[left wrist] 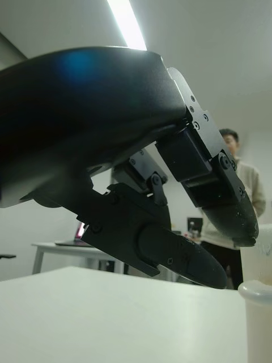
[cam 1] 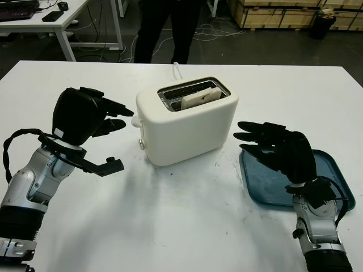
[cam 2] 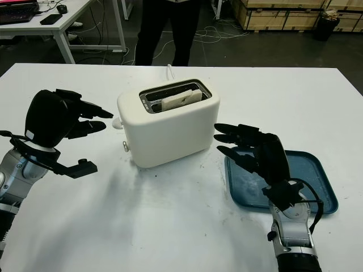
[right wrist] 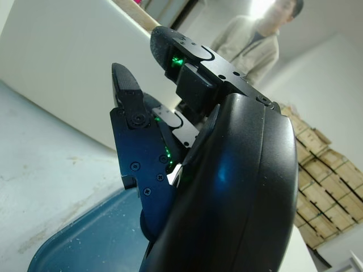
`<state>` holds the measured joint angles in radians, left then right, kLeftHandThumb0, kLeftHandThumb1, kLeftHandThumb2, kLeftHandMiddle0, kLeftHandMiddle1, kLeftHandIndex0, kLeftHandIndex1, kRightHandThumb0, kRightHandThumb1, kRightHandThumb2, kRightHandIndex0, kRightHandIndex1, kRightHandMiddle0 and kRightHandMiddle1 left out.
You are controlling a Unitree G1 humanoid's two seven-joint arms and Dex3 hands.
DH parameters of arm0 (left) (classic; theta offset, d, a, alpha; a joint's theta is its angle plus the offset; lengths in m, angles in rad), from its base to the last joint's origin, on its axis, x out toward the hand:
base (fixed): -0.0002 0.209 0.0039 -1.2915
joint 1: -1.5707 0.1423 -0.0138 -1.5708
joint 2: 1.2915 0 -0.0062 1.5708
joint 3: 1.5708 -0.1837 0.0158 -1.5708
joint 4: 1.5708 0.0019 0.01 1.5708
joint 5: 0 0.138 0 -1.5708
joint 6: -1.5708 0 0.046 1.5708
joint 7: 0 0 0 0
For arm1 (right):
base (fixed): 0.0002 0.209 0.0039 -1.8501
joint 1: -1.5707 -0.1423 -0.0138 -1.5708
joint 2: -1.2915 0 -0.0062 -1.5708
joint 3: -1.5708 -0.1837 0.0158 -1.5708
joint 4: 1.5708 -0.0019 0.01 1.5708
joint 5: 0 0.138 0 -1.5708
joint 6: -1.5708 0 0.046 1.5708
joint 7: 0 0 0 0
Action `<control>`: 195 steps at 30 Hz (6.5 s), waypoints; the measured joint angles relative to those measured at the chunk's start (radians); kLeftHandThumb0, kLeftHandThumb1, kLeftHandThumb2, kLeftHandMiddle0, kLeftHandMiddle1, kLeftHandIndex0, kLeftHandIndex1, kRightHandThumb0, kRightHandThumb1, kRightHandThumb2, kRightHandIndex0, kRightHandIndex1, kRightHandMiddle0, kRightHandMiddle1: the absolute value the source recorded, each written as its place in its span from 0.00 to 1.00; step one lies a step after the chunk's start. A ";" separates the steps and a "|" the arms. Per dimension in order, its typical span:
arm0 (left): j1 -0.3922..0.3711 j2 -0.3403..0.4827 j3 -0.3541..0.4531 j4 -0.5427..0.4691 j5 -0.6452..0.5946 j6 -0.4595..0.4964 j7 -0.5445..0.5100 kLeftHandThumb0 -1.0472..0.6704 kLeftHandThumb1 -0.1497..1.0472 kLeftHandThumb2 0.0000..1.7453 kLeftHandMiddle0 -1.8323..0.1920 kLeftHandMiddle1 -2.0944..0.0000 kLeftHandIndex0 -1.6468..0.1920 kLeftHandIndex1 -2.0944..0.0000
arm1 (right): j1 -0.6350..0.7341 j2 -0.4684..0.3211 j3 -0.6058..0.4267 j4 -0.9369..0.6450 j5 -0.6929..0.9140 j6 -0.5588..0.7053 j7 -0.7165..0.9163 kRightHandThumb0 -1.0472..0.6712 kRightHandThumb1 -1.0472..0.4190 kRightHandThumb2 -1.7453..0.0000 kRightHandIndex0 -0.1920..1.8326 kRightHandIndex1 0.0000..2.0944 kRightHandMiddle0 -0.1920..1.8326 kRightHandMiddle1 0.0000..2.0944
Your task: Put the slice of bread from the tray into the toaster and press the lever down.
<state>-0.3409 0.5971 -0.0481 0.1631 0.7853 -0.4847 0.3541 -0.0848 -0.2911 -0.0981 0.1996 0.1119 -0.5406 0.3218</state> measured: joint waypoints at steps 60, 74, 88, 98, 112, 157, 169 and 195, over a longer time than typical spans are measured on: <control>0.014 -0.008 -0.025 -0.067 -0.023 0.141 -0.064 0.37 0.59 0.00 0.31 0.64 0.24 1.00 | 0.002 0.010 -0.008 0.001 -0.011 -0.013 -0.003 0.49 0.12 1.00 0.60 0.01 0.56 0.00; 0.018 -0.042 -0.073 -0.014 -0.025 0.150 -0.081 0.42 0.58 0.00 0.30 0.63 0.23 0.99 | 0.008 0.010 -0.008 -0.007 -0.010 -0.012 -0.003 0.48 0.11 1.00 0.60 0.01 0.56 0.00; 0.007 -0.047 -0.089 0.035 -0.026 0.121 -0.031 0.46 0.59 0.01 0.31 0.59 0.19 0.98 | 0.011 0.009 -0.009 -0.009 -0.010 -0.011 -0.003 0.49 0.11 1.00 0.60 0.00 0.56 0.00; -0.010 -0.038 -0.100 0.081 -0.025 0.068 0.028 0.53 0.64 0.01 0.28 0.59 0.12 0.95 | 0.013 0.009 -0.009 -0.011 -0.010 -0.011 -0.003 0.49 0.11 1.00 0.61 0.00 0.56 0.00; -0.011 -0.039 -0.111 0.075 -0.025 0.068 0.037 0.50 0.65 0.01 0.29 0.60 0.11 0.96 | 0.013 0.009 -0.009 -0.011 -0.015 -0.011 -0.003 0.49 0.11 1.00 0.61 0.01 0.57 0.00; -0.012 -0.065 -0.132 0.076 -0.024 0.087 0.031 0.56 0.65 0.00 0.27 0.60 0.10 0.97 | 0.012 0.006 -0.017 -0.011 -0.019 0.004 -0.006 0.48 0.10 1.00 0.61 0.00 0.56 0.00; -0.054 -0.121 -0.172 0.224 -0.033 0.144 0.008 0.55 0.73 0.01 0.32 0.62 0.13 0.99 | 0.033 0.001 -0.030 -0.030 -0.012 0.002 0.004 0.46 0.10 1.00 0.62 0.00 0.56 0.00; -0.081 -0.053 -0.256 0.088 -0.066 0.234 -0.229 0.51 0.72 0.00 0.32 0.65 0.16 1.00 | 0.082 0.001 -0.027 -0.075 -0.013 0.002 0.009 0.47 0.10 1.00 0.61 0.00 0.56 0.00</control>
<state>-0.4214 0.5444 -0.3042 0.2511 0.7194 -0.2507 0.1248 -0.0031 -0.2900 -0.1254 0.1243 0.0987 -0.5387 0.3310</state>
